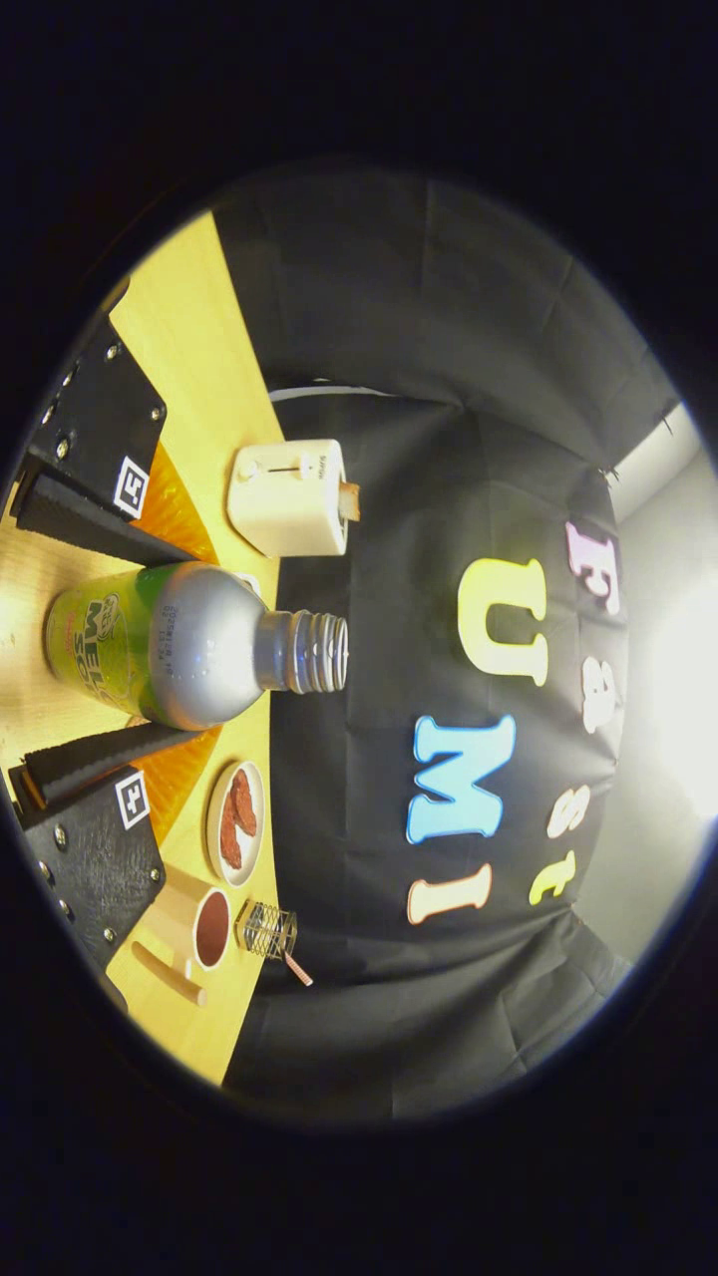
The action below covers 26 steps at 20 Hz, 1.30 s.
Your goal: Take the bottle from table, then pour the juice into the cup, finally place the bottle on the coaster
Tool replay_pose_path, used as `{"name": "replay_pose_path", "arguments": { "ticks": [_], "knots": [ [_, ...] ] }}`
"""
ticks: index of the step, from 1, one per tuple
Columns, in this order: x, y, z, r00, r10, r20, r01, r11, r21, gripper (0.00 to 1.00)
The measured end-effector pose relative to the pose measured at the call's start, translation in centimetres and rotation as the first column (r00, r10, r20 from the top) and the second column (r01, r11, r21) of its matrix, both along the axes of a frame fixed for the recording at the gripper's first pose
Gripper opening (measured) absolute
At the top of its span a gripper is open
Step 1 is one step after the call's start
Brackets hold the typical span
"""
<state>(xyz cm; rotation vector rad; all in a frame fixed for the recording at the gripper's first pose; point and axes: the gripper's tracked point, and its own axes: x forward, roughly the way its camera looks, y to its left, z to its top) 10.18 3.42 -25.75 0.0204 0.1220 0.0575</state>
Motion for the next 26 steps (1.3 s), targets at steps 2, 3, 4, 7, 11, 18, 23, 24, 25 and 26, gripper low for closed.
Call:
{"name": "replay_pose_path", "arguments": {
  "ticks": [2, 3, 4, 7, 11, 18, 23, 24, 25, 26],
  "knots": [
    [0.5, -1.1, 1.4, 1.0, 0.002, 0.015, -0.003, 0.996, 0.091, 0.77],
    [0.9, -1.9, 2.0, 1.0, -0.011, 0.016, 0.008, 0.989, 0.147, 0.77],
    [1.1, -2.8, 2.3, 1.0, -0.023, 0.014, 0.02, 0.978, 0.205, 0.77],
    [2.0, -4.7, 2.9, 0.999, -0.052, 0.0, 0.048, 0.914, 0.402, 0.77],
    [3.1, -5.9, 2.5, 0.997, -0.058, -0.046, 0.074, 0.814, 0.576, 0.77],
    [3.6, -6.5, 3.1, 0.998, -0.038, -0.048, 0.061, 0.653, 0.755, 0.77],
    [3.9, -7.8, 3.7, 0.995, -0.092, -0.046, 0.084, 0.474, 0.877, 0.77],
    [4.1, -8.2, 3.7, 0.993, -0.104, -0.051, 0.093, 0.457, 0.885, 0.77],
    [4.3, -8.6, 3.5, 0.992, -0.113, -0.058, 0.102, 0.443, 0.891, 0.76],
    [4.5, -8.9, 3.4, 0.991, -0.118, -0.061, 0.106, 0.428, 0.897, 0.77]
  ]
}}
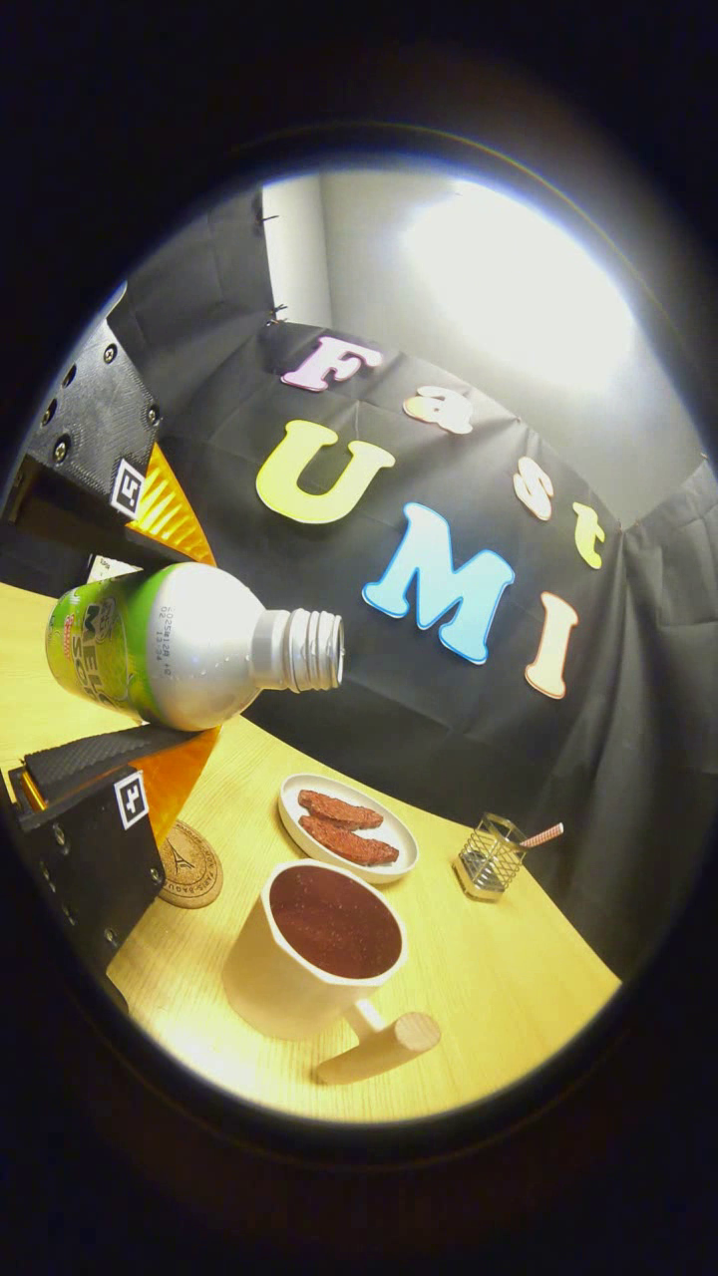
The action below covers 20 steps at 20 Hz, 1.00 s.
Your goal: Take the bottle from table, then pour the juice into the cup, finally place the bottle on the coaster
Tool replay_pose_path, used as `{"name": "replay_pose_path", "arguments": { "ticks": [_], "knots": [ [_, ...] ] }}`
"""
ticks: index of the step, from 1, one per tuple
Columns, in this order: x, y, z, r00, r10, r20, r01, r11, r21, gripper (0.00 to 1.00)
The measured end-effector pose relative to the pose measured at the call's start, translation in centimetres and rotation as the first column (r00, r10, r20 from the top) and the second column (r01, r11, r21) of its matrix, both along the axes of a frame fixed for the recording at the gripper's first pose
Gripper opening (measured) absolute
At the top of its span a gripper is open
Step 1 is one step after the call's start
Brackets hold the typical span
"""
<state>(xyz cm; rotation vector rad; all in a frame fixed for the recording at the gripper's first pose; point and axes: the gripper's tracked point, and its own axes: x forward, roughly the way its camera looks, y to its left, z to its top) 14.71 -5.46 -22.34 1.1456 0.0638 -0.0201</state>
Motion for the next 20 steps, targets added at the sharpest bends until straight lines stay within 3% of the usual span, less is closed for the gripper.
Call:
{"name": "replay_pose_path", "arguments": {
  "ticks": [7, 20],
  "knots": [
    [1.1, -0.9, 0.1, 1.0, -0.008, -0.003, 0.008, 0.991, 0.137, 0.77],
    [0.9, -1.8, -0.1, 0.999, -0.027, 0.02, 0.018, 0.931, 0.364, 0.77]
  ]
}}
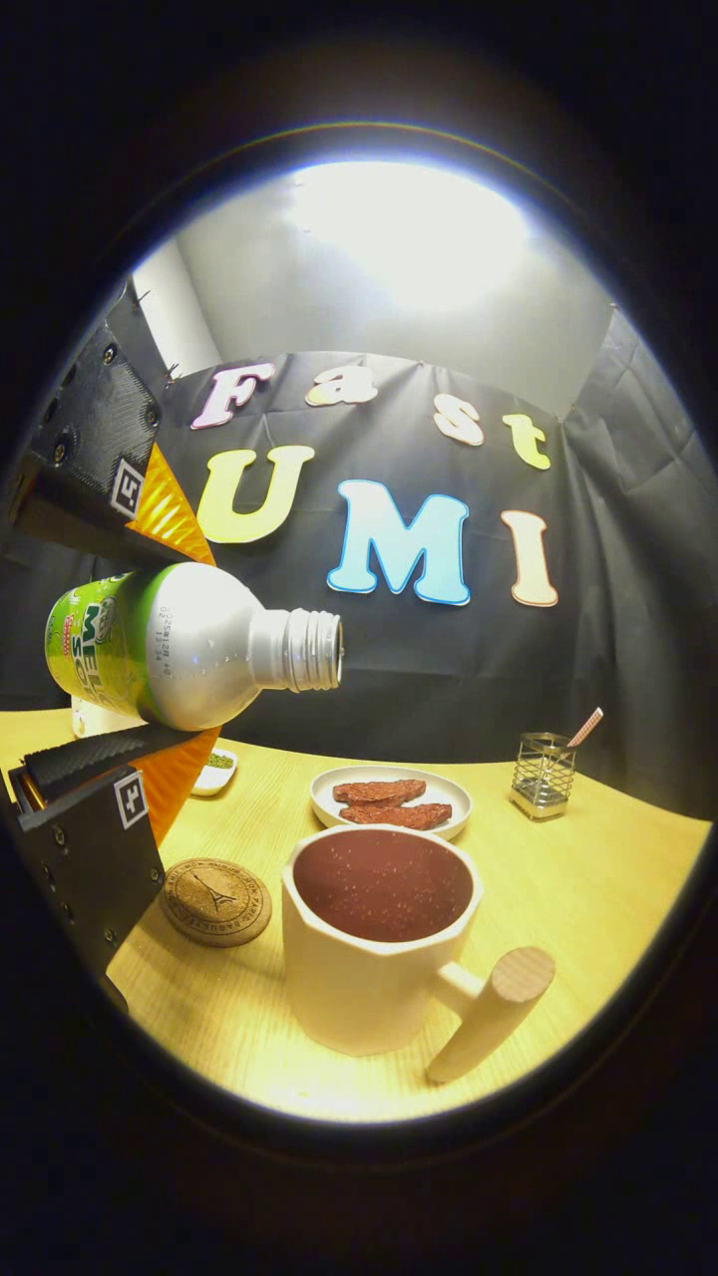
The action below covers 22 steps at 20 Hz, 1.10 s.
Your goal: Take the bottle from table, then pour the juice into the cup, finally place the bottle on the coaster
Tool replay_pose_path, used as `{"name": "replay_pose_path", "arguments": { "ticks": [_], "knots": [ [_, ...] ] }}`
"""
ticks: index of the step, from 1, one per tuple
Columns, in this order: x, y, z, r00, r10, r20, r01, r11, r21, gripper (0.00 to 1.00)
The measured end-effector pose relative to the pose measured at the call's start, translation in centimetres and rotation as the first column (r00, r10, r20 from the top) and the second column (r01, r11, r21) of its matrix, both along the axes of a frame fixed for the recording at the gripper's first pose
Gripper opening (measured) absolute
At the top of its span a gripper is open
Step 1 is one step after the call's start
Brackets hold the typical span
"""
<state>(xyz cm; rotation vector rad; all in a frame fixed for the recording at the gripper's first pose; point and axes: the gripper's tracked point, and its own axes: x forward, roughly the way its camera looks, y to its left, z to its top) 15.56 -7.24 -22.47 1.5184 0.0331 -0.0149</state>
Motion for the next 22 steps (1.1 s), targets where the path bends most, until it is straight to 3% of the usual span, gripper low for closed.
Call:
{"name": "replay_pose_path", "arguments": {
  "ticks": [14, 22],
  "knots": [
    [-0.2, -1.1, 0.1, 0.998, -0.047, 0.03, 0.039, 0.975, 0.218, 0.76],
    [-0.3, -0.7, -0.7, 0.999, -0.05, 0.017, 0.044, 0.966, 0.253, 0.76]
  ]
}}
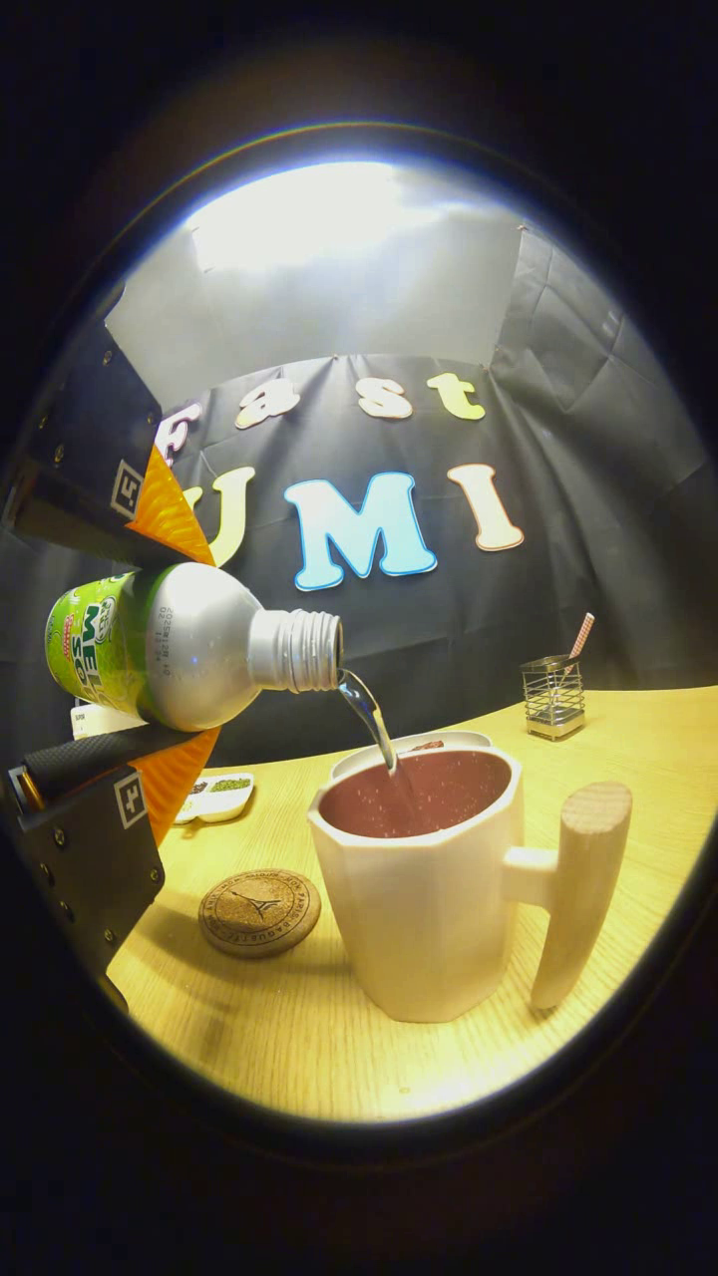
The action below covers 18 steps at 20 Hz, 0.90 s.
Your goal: Take the bottle from table, then pour the juice into the cup, finally place the bottle on the coaster
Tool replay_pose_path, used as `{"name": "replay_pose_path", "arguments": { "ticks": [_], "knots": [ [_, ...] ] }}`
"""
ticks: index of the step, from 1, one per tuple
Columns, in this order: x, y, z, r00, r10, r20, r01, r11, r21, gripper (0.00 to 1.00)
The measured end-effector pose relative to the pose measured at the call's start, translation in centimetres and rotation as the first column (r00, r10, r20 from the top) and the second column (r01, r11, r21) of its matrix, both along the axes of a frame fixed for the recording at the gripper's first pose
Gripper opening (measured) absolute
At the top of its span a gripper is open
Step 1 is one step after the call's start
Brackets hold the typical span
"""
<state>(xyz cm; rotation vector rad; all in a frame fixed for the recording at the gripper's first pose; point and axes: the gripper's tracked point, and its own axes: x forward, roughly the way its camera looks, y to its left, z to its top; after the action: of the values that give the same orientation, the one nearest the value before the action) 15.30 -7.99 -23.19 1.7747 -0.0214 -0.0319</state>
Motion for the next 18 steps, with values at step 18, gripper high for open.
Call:
{"name": "replay_pose_path", "arguments": {
  "ticks": [18],
  "knots": [
    [0.2, 0.3, 0.9, 0.999, -0.013, 0.041, 0.01, 0.998, 0.057, 0.76]
  ]
}}
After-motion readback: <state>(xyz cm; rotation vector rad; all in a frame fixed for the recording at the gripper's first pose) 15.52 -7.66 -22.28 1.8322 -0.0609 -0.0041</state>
